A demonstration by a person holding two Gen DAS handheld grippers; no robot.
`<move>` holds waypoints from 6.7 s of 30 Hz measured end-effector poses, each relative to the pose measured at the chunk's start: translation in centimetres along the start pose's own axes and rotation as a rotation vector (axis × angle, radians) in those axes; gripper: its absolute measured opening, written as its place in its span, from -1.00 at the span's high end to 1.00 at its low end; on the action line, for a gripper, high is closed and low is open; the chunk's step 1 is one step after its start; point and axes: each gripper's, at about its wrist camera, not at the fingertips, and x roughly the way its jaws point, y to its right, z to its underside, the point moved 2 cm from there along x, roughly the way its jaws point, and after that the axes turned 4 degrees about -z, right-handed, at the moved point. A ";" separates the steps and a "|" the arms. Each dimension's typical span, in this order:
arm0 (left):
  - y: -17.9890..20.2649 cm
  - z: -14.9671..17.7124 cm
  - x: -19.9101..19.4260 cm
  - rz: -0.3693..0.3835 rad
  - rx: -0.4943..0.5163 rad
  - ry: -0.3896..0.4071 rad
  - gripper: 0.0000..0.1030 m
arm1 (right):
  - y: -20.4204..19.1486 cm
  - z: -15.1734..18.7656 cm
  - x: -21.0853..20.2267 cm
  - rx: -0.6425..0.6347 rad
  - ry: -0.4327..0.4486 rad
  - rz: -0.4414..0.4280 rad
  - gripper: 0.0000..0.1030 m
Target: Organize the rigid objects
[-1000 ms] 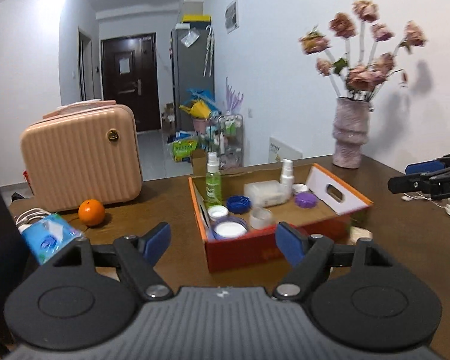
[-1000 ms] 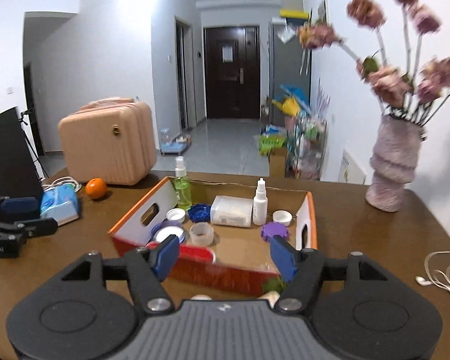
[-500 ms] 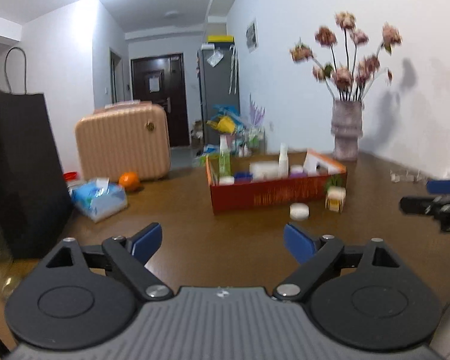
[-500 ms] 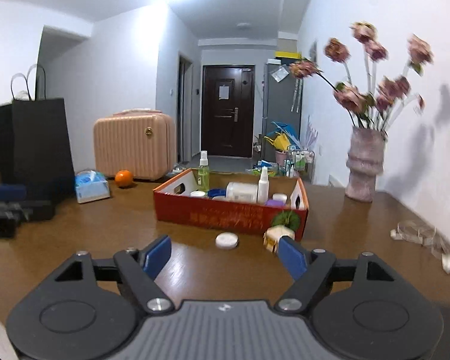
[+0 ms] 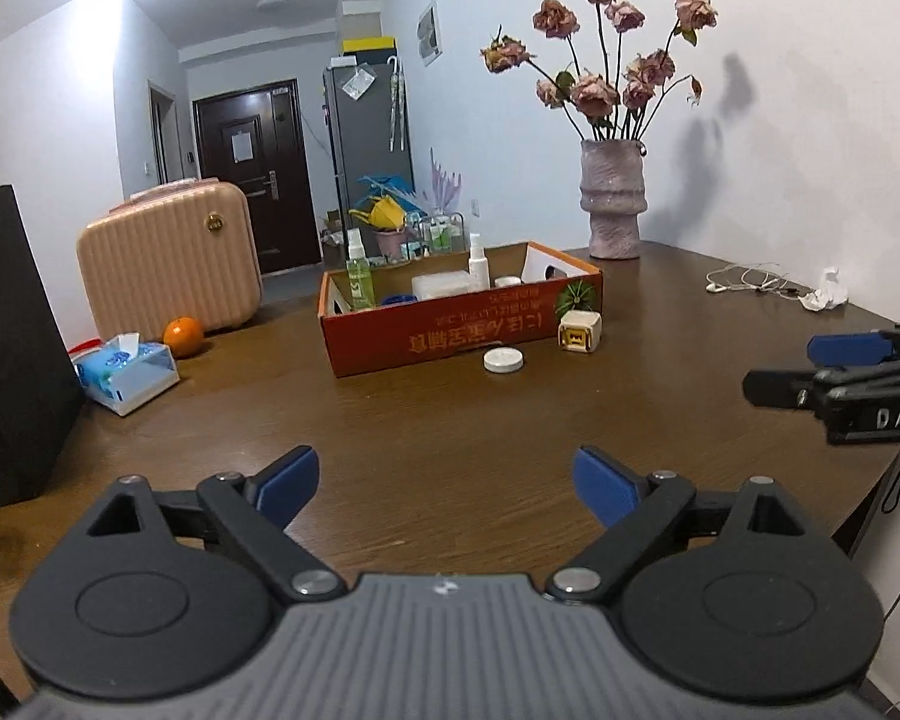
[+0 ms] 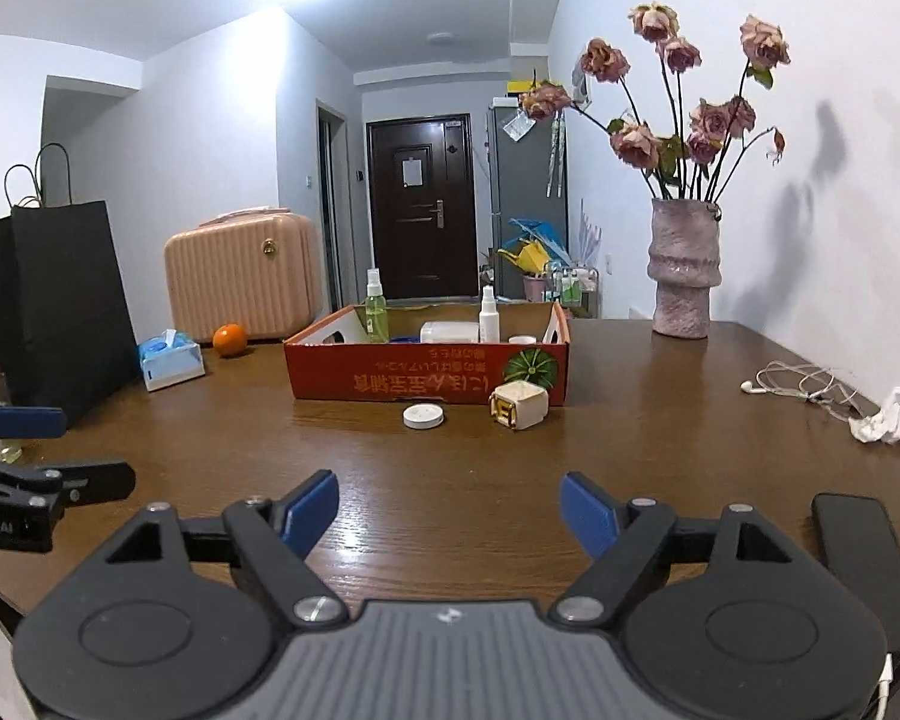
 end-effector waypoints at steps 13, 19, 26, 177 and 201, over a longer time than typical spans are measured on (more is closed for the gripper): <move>0.5 -3.5 8.5 0.132 -0.061 -0.067 -0.86 | 2.3 -1.2 5.9 0.064 -0.062 -0.055 -0.49; 1.5 -7.0 17.9 0.166 -0.071 -0.127 -0.67 | 5.9 -4.6 13.8 0.148 -0.101 -0.057 -0.45; 3.8 -8.1 28.3 0.192 -0.087 -0.296 -0.38 | 9.2 -6.8 23.8 0.237 -0.171 -0.005 -0.43; -1.5 5.9 -11.6 -0.191 -0.160 0.188 -1.00 | -4.4 4.2 -8.5 -0.010 0.103 0.025 -0.95; -1.2 5.2 -11.3 -0.167 -0.127 0.198 -1.00 | -5.4 4.6 -9.2 0.003 0.133 0.020 -0.98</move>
